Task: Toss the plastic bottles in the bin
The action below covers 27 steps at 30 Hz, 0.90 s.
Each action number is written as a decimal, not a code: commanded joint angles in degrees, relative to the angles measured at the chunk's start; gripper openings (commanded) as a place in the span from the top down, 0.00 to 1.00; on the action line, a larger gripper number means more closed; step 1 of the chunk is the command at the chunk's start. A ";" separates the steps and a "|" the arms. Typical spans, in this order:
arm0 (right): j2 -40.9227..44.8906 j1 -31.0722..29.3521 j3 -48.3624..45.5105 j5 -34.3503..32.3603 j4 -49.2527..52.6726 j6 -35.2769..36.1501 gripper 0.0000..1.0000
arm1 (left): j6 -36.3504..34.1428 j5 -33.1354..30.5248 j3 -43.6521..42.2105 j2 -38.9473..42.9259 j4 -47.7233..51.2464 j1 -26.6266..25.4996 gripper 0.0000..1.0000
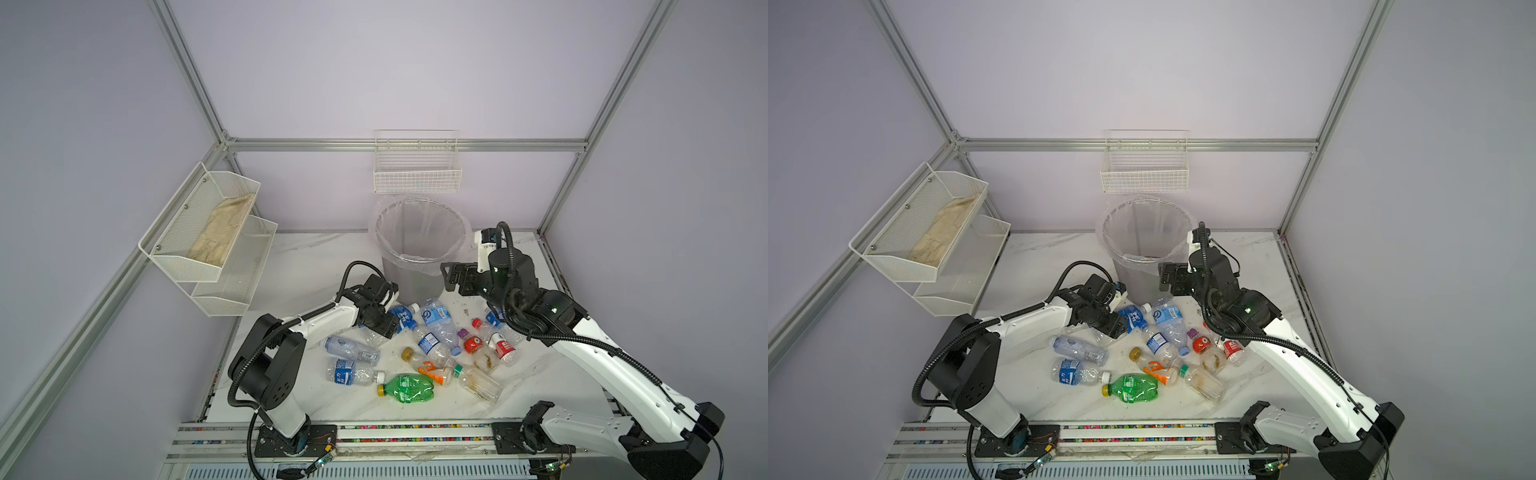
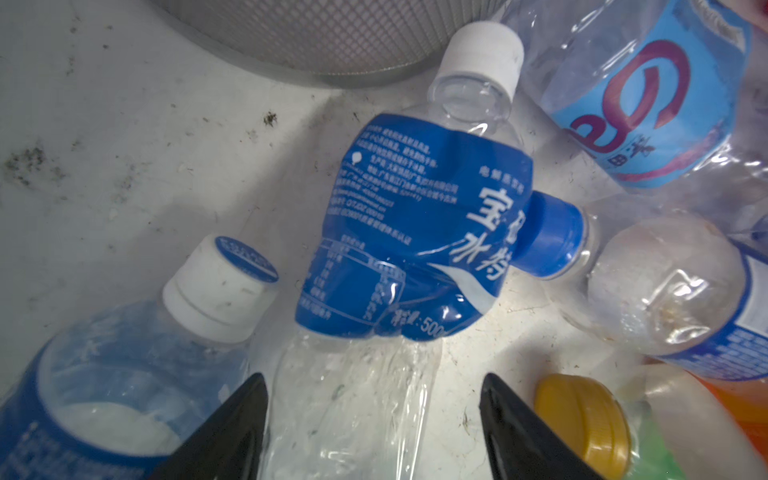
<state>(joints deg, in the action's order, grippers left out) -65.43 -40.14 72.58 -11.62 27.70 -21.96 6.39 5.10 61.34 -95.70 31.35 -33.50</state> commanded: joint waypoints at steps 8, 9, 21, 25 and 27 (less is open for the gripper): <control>0.98 -0.12 -1.30 -1.47 -0.37 -1.10 0.02 | -1.65 -2.99 5.37 -3.05 0.54 -1.18 0.28; 0.96 -0.12 -1.47 -1.56 -0.37 -1.07 0.03 | -1.64 -2.99 5.45 -3.49 0.53 -1.13 0.29; 1.04 -0.06 -1.51 -2.62 -0.39 -1.42 0.03 | -1.47 -4.83 5.72 -4.17 0.64 -1.39 0.58; 1.25 -0.03 -1.47 -2.93 -0.41 -1.60 0.03 | -1.73 -5.05 5.46 -3.29 0.62 -1.40 0.69; 1.28 -0.07 -1.19 -3.02 -0.37 -1.75 0.02 | -1.75 -5.09 5.43 -2.63 0.56 -1.40 0.72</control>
<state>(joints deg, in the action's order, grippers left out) -65.34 -40.14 71.35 -13.28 27.66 -22.79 4.86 2.48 63.48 -99.85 32.32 -35.35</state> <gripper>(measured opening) 0.975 0.295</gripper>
